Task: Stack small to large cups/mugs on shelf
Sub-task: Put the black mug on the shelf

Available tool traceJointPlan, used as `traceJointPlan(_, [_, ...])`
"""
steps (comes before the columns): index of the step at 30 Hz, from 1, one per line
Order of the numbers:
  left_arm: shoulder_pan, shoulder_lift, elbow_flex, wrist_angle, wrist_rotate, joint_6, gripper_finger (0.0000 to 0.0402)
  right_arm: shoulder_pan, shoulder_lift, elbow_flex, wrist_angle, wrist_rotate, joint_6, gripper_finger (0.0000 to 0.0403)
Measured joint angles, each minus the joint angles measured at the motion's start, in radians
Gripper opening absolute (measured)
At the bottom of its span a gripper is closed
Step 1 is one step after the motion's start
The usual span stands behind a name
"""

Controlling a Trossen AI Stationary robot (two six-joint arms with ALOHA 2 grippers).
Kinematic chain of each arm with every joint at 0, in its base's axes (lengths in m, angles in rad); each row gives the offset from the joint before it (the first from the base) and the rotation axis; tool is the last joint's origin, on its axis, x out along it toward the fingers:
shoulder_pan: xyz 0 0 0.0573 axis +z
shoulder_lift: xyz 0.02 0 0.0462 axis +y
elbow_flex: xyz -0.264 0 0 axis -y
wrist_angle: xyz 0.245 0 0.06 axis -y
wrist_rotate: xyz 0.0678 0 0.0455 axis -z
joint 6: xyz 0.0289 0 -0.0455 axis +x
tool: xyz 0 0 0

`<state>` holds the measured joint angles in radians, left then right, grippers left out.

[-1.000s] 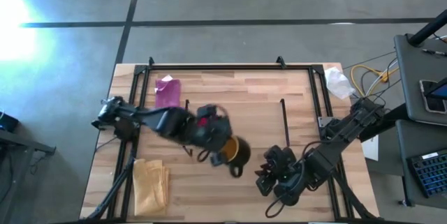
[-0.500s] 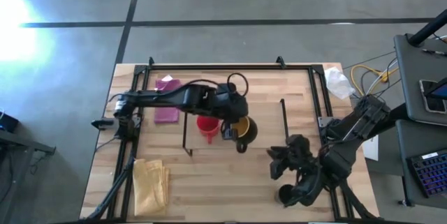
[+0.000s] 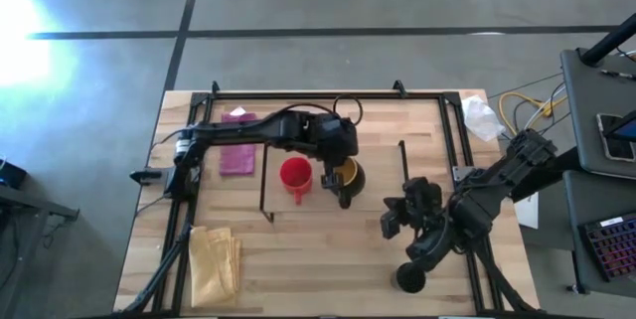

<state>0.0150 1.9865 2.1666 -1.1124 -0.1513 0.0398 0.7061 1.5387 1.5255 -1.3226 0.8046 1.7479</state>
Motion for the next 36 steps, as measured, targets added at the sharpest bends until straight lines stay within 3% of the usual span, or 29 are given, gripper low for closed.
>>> traceJointPlan(5, [0.002,-0.009,0.003,-0.018,0.003,0.002,0.0000,-0.036,-0.038,-0.109,0.126,-0.045,-0.049,0.0008])
traceJointPlan(14, [0.002,-0.009,0.002,-0.035,0.011,-0.003,0.0000,-0.189,-0.162,-0.364,0.655,-0.105,-0.381,0.0008])
traceJointPlan(23, [0.002,-0.009,0.001,-0.039,0.021,-0.008,0.0006,-0.268,-0.200,-0.450,0.705,-0.225,-0.440,0.0008])
traceJointPlan(36, [0.003,-0.011,0.001,-0.040,0.019,-0.008,0.0013,-0.321,-0.176,-0.486,0.785,-0.266,-0.503,0.0008])
